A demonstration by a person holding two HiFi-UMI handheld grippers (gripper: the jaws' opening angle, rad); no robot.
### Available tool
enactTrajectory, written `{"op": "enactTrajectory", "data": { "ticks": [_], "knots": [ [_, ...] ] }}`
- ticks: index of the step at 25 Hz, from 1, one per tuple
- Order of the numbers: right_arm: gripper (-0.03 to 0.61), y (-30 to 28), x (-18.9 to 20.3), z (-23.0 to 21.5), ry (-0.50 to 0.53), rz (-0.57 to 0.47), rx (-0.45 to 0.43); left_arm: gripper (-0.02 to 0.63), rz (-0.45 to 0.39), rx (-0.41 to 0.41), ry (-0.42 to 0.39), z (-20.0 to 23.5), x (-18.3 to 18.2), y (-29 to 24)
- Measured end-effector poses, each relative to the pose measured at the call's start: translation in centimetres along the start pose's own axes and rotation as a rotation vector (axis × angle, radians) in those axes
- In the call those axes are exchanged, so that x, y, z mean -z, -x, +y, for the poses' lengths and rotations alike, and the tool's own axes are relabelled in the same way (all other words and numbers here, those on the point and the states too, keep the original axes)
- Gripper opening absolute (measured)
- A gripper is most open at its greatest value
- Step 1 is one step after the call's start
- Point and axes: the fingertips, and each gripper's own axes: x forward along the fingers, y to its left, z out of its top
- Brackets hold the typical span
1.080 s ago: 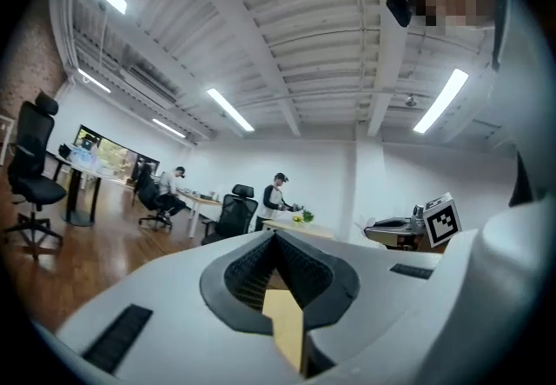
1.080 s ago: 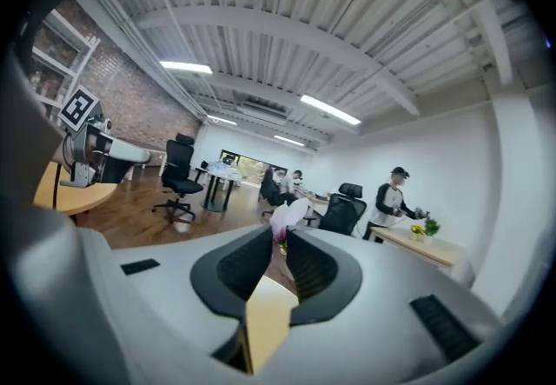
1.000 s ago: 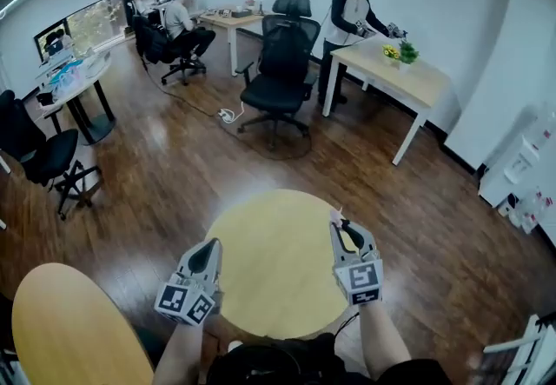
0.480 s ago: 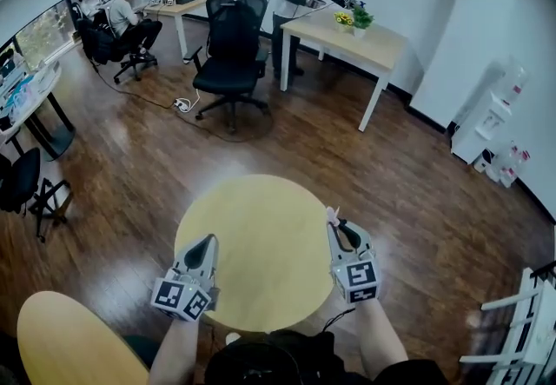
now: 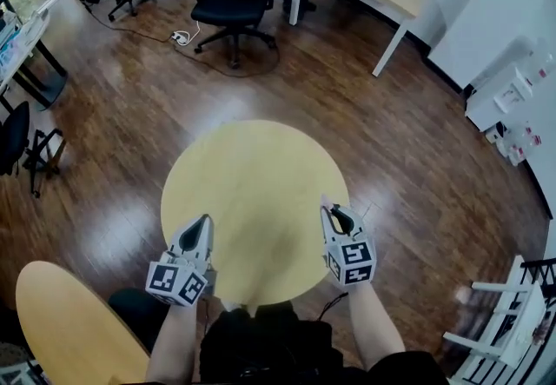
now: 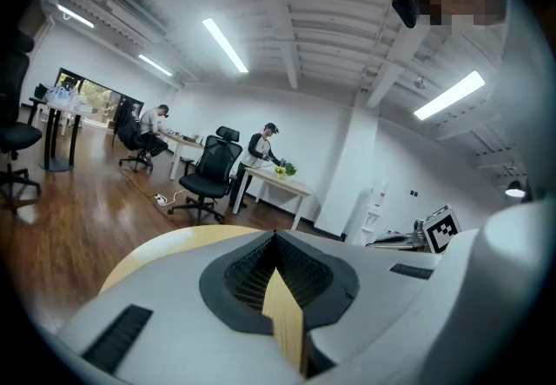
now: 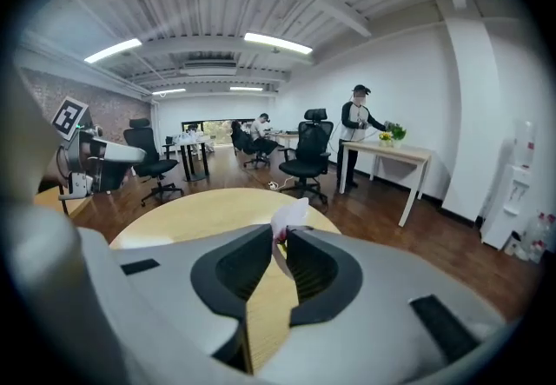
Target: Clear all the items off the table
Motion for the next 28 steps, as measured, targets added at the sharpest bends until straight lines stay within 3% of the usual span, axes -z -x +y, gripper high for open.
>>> {"op": "enactTrajectory", "data": {
  "ticks": [6, 11, 12, 14, 15, 28],
  "knots": [
    [0.062, -2.9, 4.9, 0.4, -0.065, 0.087, -0.034, -0.008, 0.093, -0.073, 0.054, 1.9, 5.4, 0.3],
    [0.069, -3.8, 7.0, 1.1, -0.047, 0.141, -0.064, -0.008, 0.104, -0.104, 0.088, 2.0, 7.3, 0.7],
    [0.069, -4.1, 7.3, 1.3, -0.043, 0.151, -0.072, -0.008, 0.102, -0.104, 0.088, 2.1, 7.4, 0.6],
    [0.145, -4.5, 7.5, 1.5, -0.043, 0.176, -0.093, -0.008, 0.095, -0.104, 0.086, 2.1, 7.0, 0.4],
    [0.152, -4.5, 7.5, 1.5, -0.043, 0.186, -0.102, -0.008, 0.092, -0.104, 0.084, 2.0, 6.8, 0.3],
    [0.152, -4.1, 5.9, 2.7, -0.024, 0.152, -0.134, -0.008, 0.046, -0.109, 0.061, 2.2, 4.7, 1.3]
  ]
}}
